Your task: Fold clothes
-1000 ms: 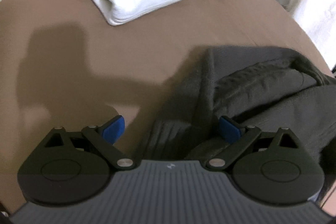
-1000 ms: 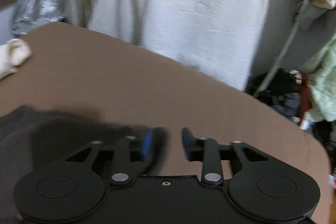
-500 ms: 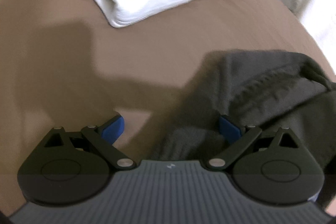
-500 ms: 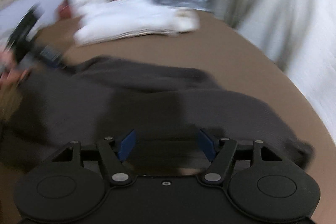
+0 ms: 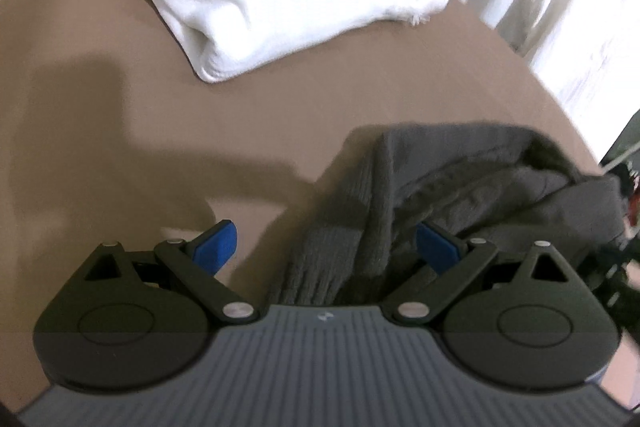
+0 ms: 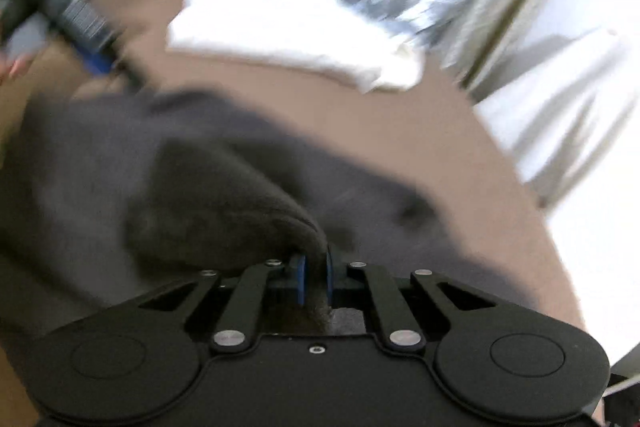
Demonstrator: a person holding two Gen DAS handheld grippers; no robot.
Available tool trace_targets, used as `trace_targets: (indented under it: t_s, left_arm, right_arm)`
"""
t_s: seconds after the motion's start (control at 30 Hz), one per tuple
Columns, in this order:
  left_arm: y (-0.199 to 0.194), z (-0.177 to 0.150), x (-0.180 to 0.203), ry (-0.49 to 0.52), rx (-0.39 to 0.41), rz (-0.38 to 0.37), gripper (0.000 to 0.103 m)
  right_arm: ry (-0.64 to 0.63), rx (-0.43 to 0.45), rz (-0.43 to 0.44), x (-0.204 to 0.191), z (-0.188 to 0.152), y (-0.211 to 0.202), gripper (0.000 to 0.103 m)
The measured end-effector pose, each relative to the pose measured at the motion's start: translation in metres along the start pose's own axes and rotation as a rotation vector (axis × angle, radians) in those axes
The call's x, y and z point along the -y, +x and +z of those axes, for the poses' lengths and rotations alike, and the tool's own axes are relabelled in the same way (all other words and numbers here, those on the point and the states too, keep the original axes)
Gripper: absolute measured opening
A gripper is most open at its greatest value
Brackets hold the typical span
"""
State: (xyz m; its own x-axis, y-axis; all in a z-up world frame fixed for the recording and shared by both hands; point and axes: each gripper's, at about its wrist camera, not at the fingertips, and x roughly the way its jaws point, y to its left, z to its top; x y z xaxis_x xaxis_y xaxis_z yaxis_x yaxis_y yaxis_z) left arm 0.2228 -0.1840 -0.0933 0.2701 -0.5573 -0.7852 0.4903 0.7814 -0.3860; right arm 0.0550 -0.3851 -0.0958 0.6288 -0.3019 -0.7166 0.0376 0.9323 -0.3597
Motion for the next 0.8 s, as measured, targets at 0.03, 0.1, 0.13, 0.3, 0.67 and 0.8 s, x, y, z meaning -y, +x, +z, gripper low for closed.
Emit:
trace_targets:
  t_s: [0.03,0.1,0.13,0.3,0.67,0.8]
  left_arm:
    - [-0.002,0.001,-0.003,-0.011,0.007,0.004,0.097]
    - [-0.003,0.001,-0.007,-0.028,0.016,0.015,0.097]
    - [-0.001,0.002,-0.009,-0.038,0.020,0.018,0.097]
    - [0.019,0.001,-0.014,-0.043,0.002,0.013,0.097]
    - [0.029,0.001,-0.015,-0.042,-0.026,0.026,0.098]
    - [0.031,0.001,-0.019,-0.075,-0.053,0.006,0.098]
  right_arm:
    - [0.010,0.004,-0.025,0.013,0.008,-0.004,0.008]
    - [0.027,-0.007,-0.072,0.045,0.025,-0.006,0.008]
    - [0.036,-0.018,-0.098,0.063,0.034,-0.005,0.007]
    - [-0.003,-0.052,-0.396,0.158,0.095,0.014,0.007]
    - [0.535,-0.056,-0.502,0.251,0.053,0.024,0.074]
    - [0.697,-0.090,-0.328,0.221,-0.035,0.015,0.075]
